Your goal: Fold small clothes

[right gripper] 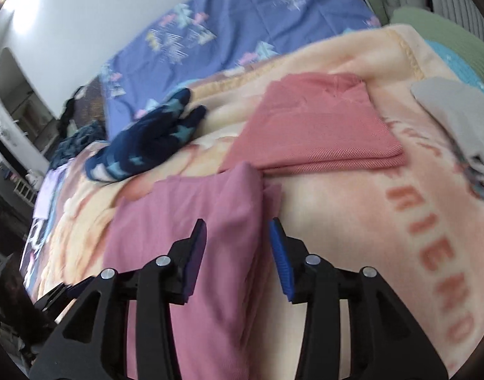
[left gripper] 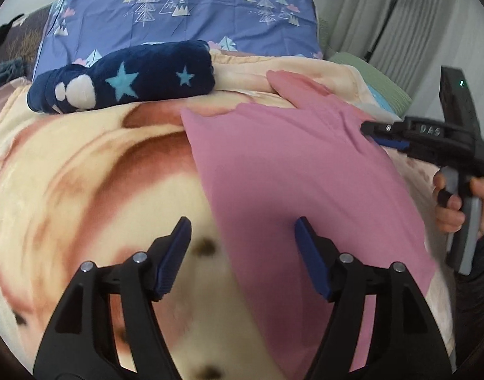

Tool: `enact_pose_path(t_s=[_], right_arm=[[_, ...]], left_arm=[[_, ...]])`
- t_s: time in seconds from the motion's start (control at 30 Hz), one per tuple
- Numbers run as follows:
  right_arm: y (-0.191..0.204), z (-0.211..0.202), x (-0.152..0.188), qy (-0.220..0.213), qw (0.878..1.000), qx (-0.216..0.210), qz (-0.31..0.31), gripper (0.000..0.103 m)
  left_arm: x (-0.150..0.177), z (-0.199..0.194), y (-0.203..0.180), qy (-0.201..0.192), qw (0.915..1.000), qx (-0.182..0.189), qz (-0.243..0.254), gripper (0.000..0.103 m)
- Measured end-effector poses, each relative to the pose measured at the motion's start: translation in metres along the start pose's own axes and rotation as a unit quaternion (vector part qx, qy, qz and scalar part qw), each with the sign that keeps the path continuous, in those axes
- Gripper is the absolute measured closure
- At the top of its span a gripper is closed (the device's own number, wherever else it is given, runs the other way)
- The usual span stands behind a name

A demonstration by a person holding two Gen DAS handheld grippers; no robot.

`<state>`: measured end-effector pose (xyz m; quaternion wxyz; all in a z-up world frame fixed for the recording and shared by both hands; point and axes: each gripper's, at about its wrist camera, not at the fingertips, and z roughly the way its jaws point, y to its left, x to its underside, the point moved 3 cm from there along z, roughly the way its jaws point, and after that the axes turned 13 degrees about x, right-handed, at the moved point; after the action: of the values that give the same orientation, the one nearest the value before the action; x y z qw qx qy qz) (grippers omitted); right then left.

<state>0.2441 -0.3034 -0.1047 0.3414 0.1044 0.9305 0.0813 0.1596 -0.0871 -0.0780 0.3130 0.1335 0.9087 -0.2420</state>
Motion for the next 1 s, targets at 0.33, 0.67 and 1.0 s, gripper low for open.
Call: enact_pose_path(t_s=[0.33,0.67,1.0], right_arm=[[-0.05,0.02,0.017,0.012,0.997,0.034,0.071,0.103],[-0.005,-0.051,0.064,-0.025,0.999,-0.003,-0.042,0.088],[-0.024,-0.059,0.095,0.005,1.0,-0.003,0.008,0.095]], left_arm=[[0.0,0.024,0.04,-0.019,0.9959,0.054,-0.07,0.026],[0.004,0.017,0.039,-0.027,0.9955,0.059,-0.069,0.026],[0.016,-0.001,0.022,-0.018,0.9962,0.072,-0.046,0.027]])
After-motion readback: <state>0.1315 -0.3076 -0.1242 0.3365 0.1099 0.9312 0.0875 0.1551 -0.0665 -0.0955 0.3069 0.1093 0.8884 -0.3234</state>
